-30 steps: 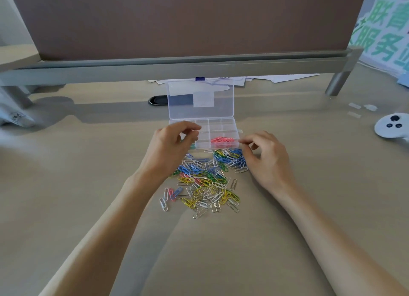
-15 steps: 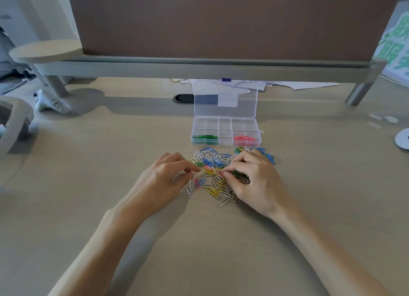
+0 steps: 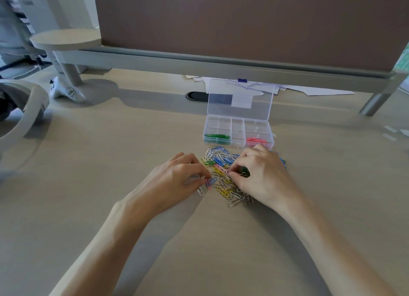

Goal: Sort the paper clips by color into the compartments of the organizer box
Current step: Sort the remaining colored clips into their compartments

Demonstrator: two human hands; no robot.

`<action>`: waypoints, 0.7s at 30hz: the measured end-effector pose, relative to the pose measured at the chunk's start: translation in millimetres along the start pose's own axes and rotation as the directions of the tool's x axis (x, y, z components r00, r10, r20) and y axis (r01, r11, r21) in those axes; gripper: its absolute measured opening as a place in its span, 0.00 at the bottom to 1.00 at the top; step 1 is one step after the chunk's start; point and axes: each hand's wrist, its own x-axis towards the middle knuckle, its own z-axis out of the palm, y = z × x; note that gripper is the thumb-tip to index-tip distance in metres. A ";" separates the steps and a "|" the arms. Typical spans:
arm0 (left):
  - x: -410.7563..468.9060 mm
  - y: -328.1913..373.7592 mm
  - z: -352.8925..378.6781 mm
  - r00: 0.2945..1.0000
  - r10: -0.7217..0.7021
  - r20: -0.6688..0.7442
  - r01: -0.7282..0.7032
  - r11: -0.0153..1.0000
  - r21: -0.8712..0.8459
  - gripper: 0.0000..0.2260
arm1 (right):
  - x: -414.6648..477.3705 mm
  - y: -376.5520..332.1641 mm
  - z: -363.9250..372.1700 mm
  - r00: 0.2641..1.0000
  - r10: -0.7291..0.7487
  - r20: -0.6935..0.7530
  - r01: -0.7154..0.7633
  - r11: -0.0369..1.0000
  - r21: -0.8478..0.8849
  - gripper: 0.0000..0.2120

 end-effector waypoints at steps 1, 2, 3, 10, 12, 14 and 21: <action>0.0 1.2 0.2 1.000 -0.004 0.002 0.004 1.000 0.010 0.06 | 2.1 -1.3 -2.4 0.999 -0.001 0.033 0.002 1.000 -0.014 0.06; 0.2 2.3 0.4 1.000 -0.011 0.002 0.011 1.000 0.014 0.06 | 4.2 -2.5 -4.6 0.998 0.005 0.065 -0.003 1.000 -0.025 0.06; 0.4 3.6 0.6 1.000 -0.022 0.001 0.022 1.000 0.016 0.05 | 6.2 -3.7 -6.7 0.995 0.020 0.094 -0.018 0.999 -0.026 0.06; 0.0 11.0 -2.1 0.999 -0.044 0.021 0.042 0.996 0.081 0.04 | 9.2 -9.1 -14.3 0.997 0.042 0.071 -0.044 0.999 0.025 0.04; 0.1 12.1 -2.7 0.999 -0.040 0.022 0.037 0.995 0.095 0.04 | 8.8 -12.3 -15.5 0.998 0.059 0.010 -0.060 0.994 0.095 0.03; 0.1 12.1 -4.2 0.999 -0.040 0.024 0.037 0.994 0.102 0.04 | 11.1 -15.1 -13.4 0.998 0.061 -0.002 -0.060 0.988 0.142 0.02; -1.1 14.6 -11.6 0.996 -0.065 0.069 0.055 0.990 0.131 0.07 | 20.5 -15.8 2.1 0.999 0.003 0.040 -0.006 0.997 0.079 0.06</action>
